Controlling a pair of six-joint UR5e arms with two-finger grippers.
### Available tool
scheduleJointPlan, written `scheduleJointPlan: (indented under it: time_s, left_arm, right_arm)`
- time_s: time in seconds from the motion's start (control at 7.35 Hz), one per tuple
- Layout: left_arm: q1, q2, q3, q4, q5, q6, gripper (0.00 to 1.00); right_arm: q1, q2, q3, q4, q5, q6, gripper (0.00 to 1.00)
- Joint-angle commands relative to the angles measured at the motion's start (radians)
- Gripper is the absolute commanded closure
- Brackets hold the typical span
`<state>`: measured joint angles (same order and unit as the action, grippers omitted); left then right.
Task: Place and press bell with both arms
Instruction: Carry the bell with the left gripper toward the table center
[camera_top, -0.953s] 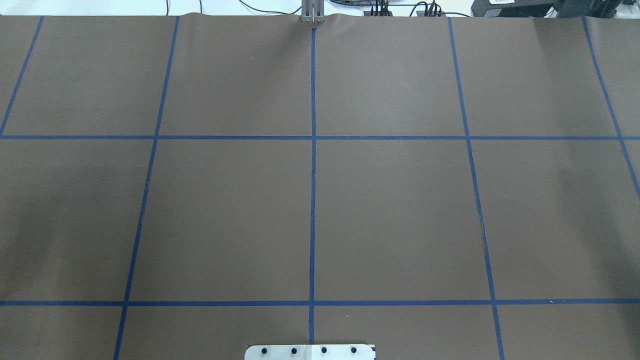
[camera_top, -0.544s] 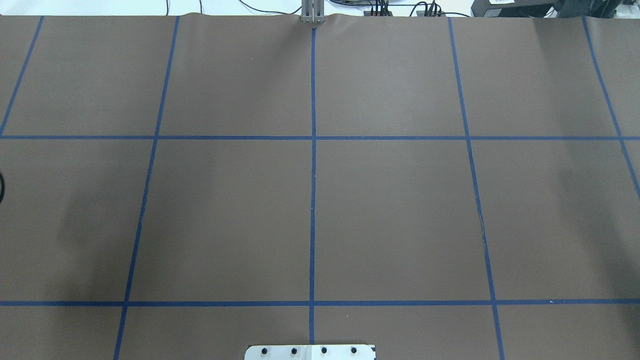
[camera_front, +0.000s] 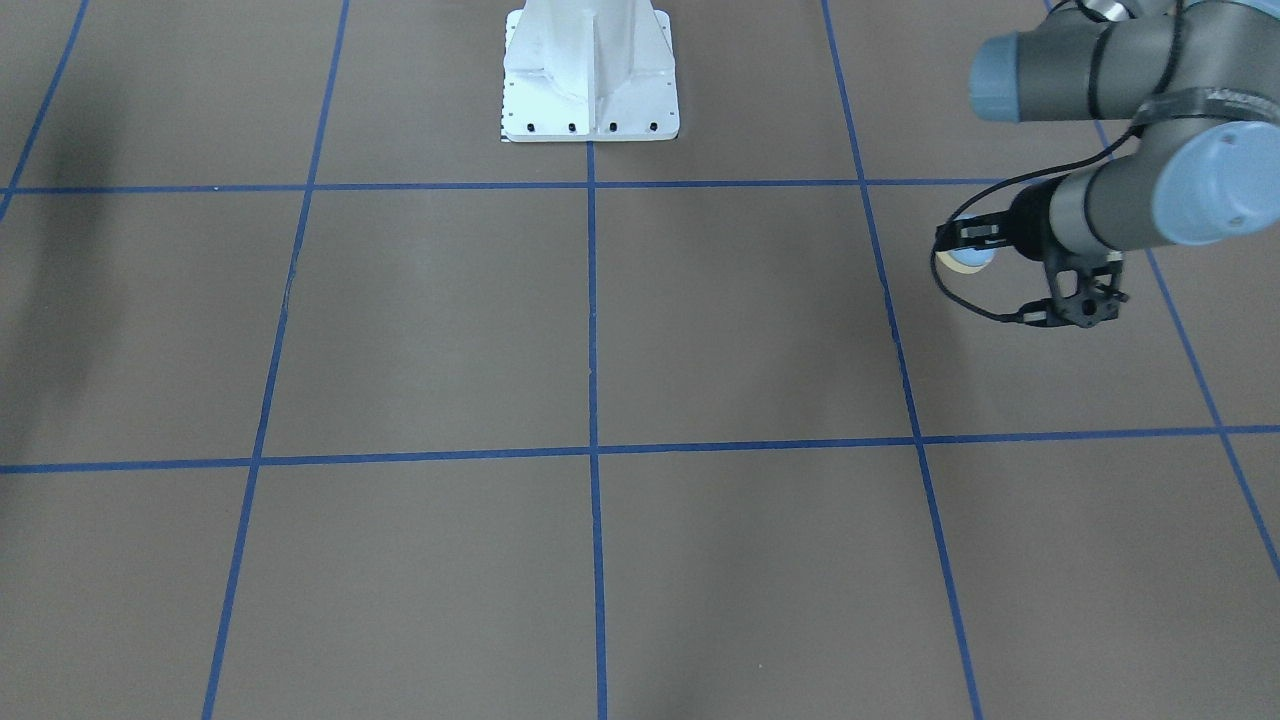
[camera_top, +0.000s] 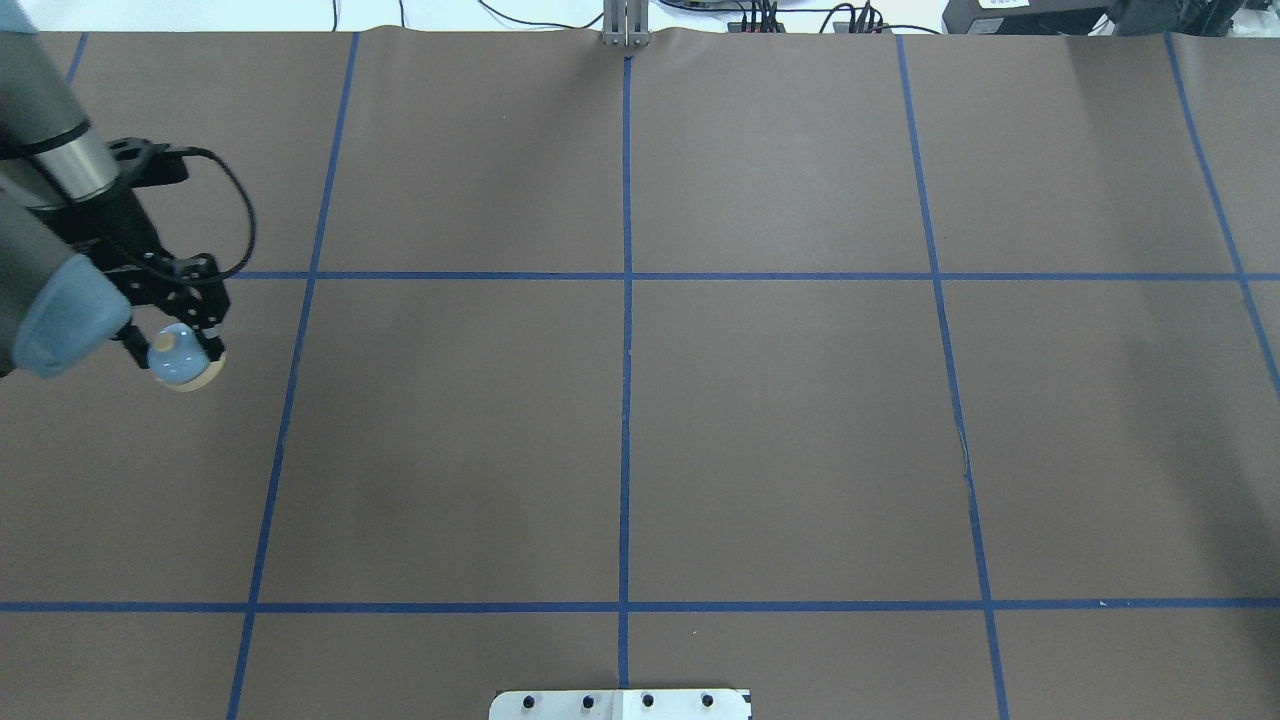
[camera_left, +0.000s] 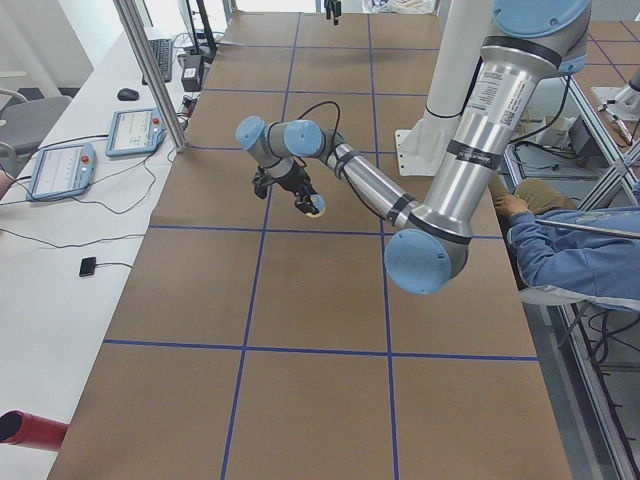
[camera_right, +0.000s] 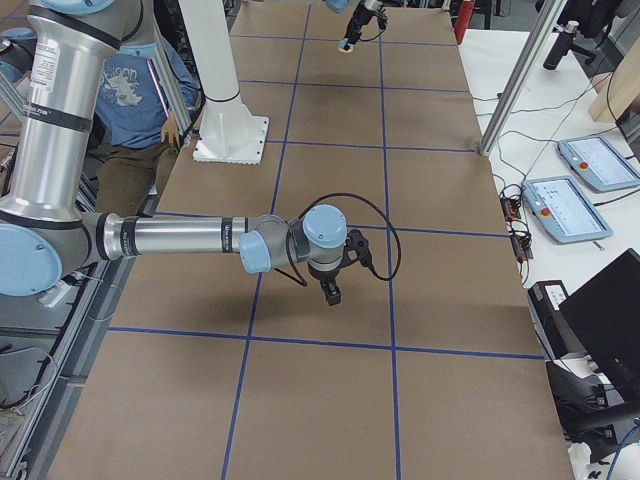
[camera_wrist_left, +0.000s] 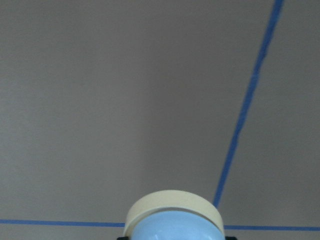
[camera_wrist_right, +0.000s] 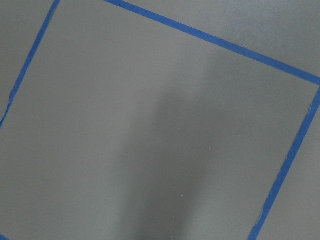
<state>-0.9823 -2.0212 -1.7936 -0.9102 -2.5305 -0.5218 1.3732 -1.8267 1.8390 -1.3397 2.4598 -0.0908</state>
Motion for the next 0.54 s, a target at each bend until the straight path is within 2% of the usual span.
scheduleJointPlan:
  time_s: [0.0,0.14,0.27,0.41]
  left_arm:
    - [0.117,-0.227,0.088,-0.002,0.005,-0.224,0.86]
    - [0.175,-0.311,0.168,-0.056,0.009,-0.295,0.86]
    - [0.206,-0.367,0.241,-0.172,0.012,-0.402,0.83]
    - [0.244,-0.396,0.294,-0.281,0.059,-0.476,0.83]
  right_arm:
    - [0.0,0.003,-0.02,0.001,-0.002,-0.001,0.0]
    - [0.0,0.006,-0.024,0.001,-0.002,-0.001,0.0]
    - [0.0,0.006,-0.026,0.001,-0.001,-0.001,0.0]
    - [0.0,0.009,-0.026,0.001,-0.002,-0.001,0.0]
